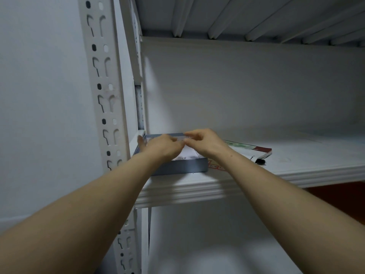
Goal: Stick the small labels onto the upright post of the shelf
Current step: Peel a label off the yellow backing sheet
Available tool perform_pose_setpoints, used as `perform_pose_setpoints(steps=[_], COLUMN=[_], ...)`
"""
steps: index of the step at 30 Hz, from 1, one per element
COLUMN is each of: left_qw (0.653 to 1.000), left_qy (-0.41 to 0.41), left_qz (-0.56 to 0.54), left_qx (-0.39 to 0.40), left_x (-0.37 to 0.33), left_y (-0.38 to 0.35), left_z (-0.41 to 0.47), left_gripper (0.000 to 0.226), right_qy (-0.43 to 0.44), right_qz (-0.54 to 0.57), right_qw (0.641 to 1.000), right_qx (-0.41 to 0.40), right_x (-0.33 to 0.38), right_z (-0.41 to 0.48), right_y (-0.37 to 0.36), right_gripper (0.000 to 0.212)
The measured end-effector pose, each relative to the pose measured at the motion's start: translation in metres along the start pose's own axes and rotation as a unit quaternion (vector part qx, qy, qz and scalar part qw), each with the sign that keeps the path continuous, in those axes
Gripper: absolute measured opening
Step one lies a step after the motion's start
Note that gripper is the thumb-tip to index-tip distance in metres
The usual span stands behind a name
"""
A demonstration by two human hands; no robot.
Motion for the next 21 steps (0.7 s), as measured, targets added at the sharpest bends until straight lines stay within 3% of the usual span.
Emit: perform_pose_setpoints(steps=[5,9,12,17,21], left_qw=[0.996,0.993,0.993,0.993,0.992], left_qy=[-0.08,-0.108,-0.107,-0.109,-0.109], left_qz=[-0.017,-0.045,-0.054,-0.046,-0.047], left_qx=[-0.019,-0.019,-0.02,-0.027,-0.038], left_x=[-0.024,-0.046,-0.054,-0.054,-0.052], left_y=[-0.001,-0.006,-0.008,-0.01,-0.008], left_z=[-0.01,-0.019,-0.022,-0.022,-0.024], left_gripper=[0.039,0.039,0.011,0.008,0.019], right_qy=[-0.023,0.012,0.05,0.092,0.095], right_qz=[-0.108,-0.301,-0.392,-0.413,-0.393], right_qw=[0.994,0.95,0.913,0.898,0.909], right_qx=[0.016,0.086,0.103,0.119,0.098], right_x=[-0.017,-0.029,-0.038,-0.04,-0.048], right_z=[-0.002,-0.009,-0.011,-0.009,-0.005], right_y=[0.039,0.05,0.046,0.041,0.043], right_gripper=[0.033,0.03,0.028,0.02,0.022])
Point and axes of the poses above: each hand's wrist, its own z-axis towards the middle knuckle, its own y-axis out of the back of the hand, x = y × z, the point moved 5 cm from there along z, towards the middle knuckle, and after that the axes turned 15 degrees about -x, right-handed, at the moved point
